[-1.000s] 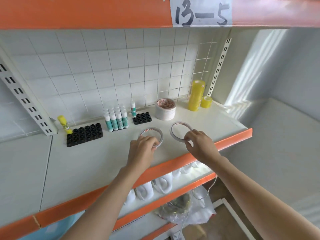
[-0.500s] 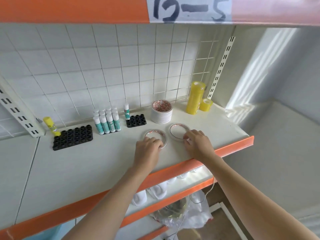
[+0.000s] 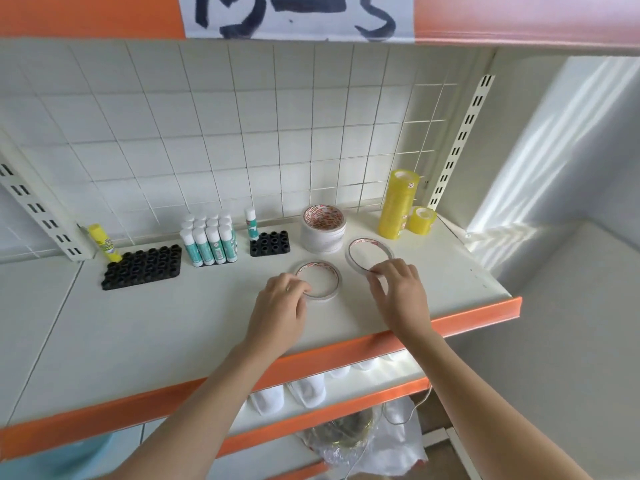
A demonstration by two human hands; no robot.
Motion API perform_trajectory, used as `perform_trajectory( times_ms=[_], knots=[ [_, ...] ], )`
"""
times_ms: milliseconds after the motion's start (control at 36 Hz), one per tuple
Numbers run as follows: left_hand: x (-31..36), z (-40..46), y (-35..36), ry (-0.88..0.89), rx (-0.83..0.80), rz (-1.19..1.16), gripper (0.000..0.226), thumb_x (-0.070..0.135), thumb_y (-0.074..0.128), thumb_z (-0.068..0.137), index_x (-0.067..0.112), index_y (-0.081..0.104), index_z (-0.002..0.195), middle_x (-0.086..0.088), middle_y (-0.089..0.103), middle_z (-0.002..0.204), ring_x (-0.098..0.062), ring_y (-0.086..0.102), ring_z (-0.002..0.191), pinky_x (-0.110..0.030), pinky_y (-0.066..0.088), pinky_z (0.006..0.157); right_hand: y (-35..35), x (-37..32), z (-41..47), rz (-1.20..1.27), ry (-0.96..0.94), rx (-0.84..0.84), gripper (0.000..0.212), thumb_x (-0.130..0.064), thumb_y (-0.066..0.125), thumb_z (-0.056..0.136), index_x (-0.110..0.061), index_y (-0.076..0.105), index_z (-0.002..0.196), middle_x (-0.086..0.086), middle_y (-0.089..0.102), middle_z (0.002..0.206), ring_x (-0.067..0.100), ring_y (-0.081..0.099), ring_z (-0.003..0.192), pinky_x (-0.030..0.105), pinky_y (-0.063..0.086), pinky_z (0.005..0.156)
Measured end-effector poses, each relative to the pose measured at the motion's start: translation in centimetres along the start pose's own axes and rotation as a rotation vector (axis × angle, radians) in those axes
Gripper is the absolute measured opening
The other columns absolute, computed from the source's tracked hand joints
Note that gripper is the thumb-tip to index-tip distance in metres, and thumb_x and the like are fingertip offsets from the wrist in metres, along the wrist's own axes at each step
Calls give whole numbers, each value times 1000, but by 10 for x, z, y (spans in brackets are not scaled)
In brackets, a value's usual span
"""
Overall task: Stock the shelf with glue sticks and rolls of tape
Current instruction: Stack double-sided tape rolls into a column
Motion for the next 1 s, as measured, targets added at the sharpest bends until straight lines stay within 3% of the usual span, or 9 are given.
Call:
perform_trajectory(
  times_ms=[111,222,306,417,500,667,1000],
  knots=[
    [-7,-4,-8,-64,-6,83,24,15,47,80,15,66,94,-6,59,94,-32,58,87,-40,52,68,-4,-9,15,31,-76,99,4,-14,66,87,-11,67,91,5,63,92,31,53,77,40,48,67],
    [-14,-12,-9,-124,-29,180,25,5,66,73,14,65,97,-6,59,92,-32,57,87,-39,50,67,4,-20,36,45,-112,92,8,-19,64,89,-11,66,91,5,62,92,31,53,78,40,48,66],
    [-18,-17,-10,-127,-2,233,22,12,55,74,14,66,94,-5,60,89,-31,59,83,-38,51,65,16,-30,53,47,-134,64,16,-25,60,89,-11,67,90,6,63,90,33,54,79,41,49,66],
    [-17,-18,-11,-114,-4,253,36,24,35,78,14,68,89,-2,60,85,-27,60,80,-38,51,63,30,-44,73,29,-144,9,17,-26,62,87,-10,68,90,8,65,88,36,58,81,44,51,65],
    [-15,-17,-10,-107,-8,281,37,23,34,78,15,69,87,-1,59,83,-25,60,78,-37,50,63,38,-47,81,-3,-128,-25,13,-19,69,85,-8,69,91,9,66,91,37,59,84,44,52,66],
    [-17,-18,-8,-119,8,274,34,22,35,77,15,67,86,0,59,84,-25,58,80,-37,50,64,52,-48,93,-43,-114,-118,17,-22,65,89,-6,69,96,9,66,100,37,57,93,46,48,77],
    [-16,-16,-7,-150,-42,293,30,23,34,75,16,63,82,-1,57,82,-27,58,80,-40,50,64,58,-53,98,-72,-145,-150,18,-25,64,90,-8,68,94,10,66,100,37,55,91,44,48,73]
  ],
)
Point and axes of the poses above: each hand's wrist, its own z-axis towards the middle knuckle, its own y-axis out of the palm, x = y × z, the point moved 3 cm from there along z, towards the middle knuckle
